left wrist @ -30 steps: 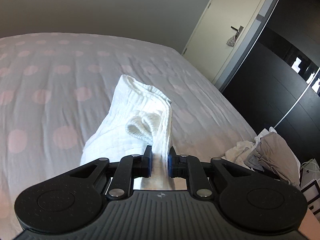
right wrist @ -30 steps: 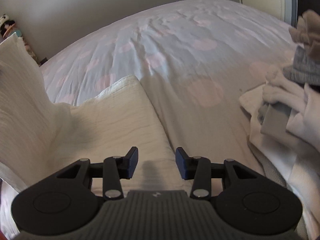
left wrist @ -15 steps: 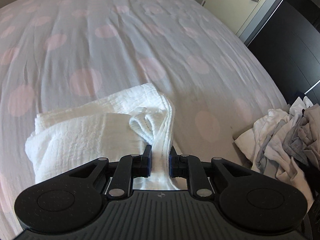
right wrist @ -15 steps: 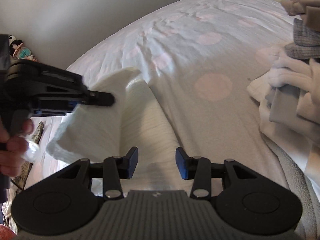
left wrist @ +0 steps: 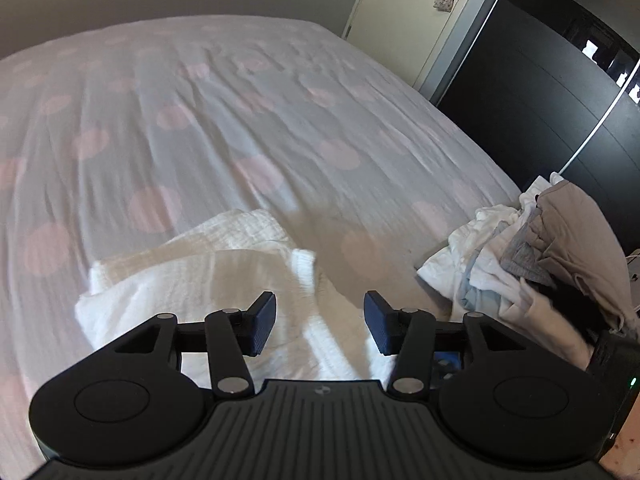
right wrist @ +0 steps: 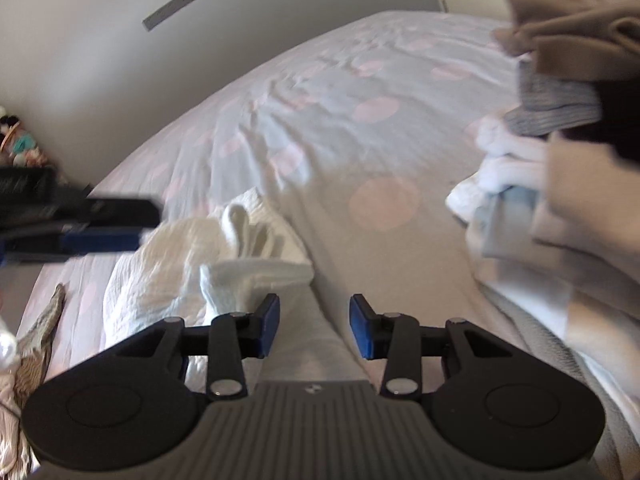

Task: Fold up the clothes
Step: 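Grasp the folded white muslin with both grippers, then lift the folded muslin with both grippers and carry it toward the clothes stack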

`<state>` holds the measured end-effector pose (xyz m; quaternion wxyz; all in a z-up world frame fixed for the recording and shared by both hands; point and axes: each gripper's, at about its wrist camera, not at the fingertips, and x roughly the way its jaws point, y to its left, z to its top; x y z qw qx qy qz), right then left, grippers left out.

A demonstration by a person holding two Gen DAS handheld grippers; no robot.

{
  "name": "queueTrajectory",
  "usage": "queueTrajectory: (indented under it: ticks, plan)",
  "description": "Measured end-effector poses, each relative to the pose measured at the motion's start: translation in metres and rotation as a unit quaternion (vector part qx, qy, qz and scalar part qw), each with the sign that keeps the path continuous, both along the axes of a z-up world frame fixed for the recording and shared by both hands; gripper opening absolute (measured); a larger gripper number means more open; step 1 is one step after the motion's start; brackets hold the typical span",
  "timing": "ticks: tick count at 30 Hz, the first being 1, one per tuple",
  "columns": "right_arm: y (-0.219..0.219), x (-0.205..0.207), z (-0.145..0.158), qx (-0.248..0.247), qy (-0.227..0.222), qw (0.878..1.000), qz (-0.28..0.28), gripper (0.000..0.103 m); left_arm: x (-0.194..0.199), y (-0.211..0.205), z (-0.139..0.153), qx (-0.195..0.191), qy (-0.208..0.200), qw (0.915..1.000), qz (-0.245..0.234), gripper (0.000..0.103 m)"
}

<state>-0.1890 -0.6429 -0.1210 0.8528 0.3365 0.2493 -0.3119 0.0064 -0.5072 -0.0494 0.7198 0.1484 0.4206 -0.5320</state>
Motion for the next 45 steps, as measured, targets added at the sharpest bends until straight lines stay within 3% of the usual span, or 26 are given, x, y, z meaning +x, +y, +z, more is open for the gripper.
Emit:
queueTrajectory:
  ticks: [4,7,8,13,16,19,20,24,26,28,30,33,36,42,45]
  plan:
    - [0.01,-0.003,0.009,-0.032,-0.029,0.999,0.019,0.033,0.004,0.048,-0.004,0.001,-0.053,0.9978,0.04,0.046]
    - [0.026,0.009,0.018,-0.068,-0.051,0.992,0.095,0.027,0.011,0.082,-0.018,0.005,-0.046,0.9966,0.068,0.046]
    - [0.032,0.015,0.02,-0.082,-0.047,0.989,0.116,0.023,0.012,0.091,-0.024,0.009,-0.04,0.9962,0.077,0.046]
    - [0.059,0.049,0.022,-0.14,0.007,0.969,0.205,0.023,0.01,0.115,-0.052,0.013,-0.007,0.9946,0.103,0.046]
    - [0.055,0.065,0.008,-0.112,0.076,0.969,0.205,0.023,0.009,0.116,-0.068,0.014,0.018,0.9941,0.106,0.046]
    - [0.038,0.068,-0.009,-0.059,0.129,0.975,0.171,0.024,0.01,0.106,-0.087,0.046,0.029,0.9918,0.116,0.046]
    - [0.033,0.067,-0.013,-0.041,0.132,0.977,0.165,0.029,0.01,0.102,-0.093,0.059,0.032,0.991,0.116,0.046]
    - [0.027,0.063,-0.018,-0.015,0.128,0.979,0.16,0.03,0.012,0.101,-0.103,0.069,0.037,0.9892,0.125,0.054]
    - [0.028,0.06,-0.017,-0.017,0.118,0.98,0.159,0.033,0.018,0.108,-0.1,0.058,0.054,0.9878,0.134,0.055]
    - [0.026,0.052,-0.012,-0.012,0.084,0.984,0.154,0.043,0.024,0.117,-0.097,0.046,0.069,0.9863,0.143,0.056]
    - [0.018,0.044,-0.008,-0.003,0.05,0.99,0.136,0.06,0.03,0.127,-0.089,0.027,0.075,0.9854,0.151,0.056]
    - [0.007,0.035,-0.003,0.011,0.002,0.994,0.105,0.075,0.044,0.134,-0.081,0.003,0.08,0.9824,0.169,0.058]
    - [-0.005,0.038,-0.005,0.026,-0.007,0.996,0.091,0.086,0.057,0.13,-0.081,-0.013,0.096,0.979,0.18,0.06]
    - [-0.028,0.068,-0.027,0.036,0.017,0.993,0.114,0.09,0.073,0.112,-0.103,-0.02,0.131,0.9729,0.19,0.061]
    - [-0.041,0.078,-0.045,0.059,0.019,0.99,0.123,0.09,0.081,0.108,-0.117,-0.022,0.151,0.9686,0.197,0.068]
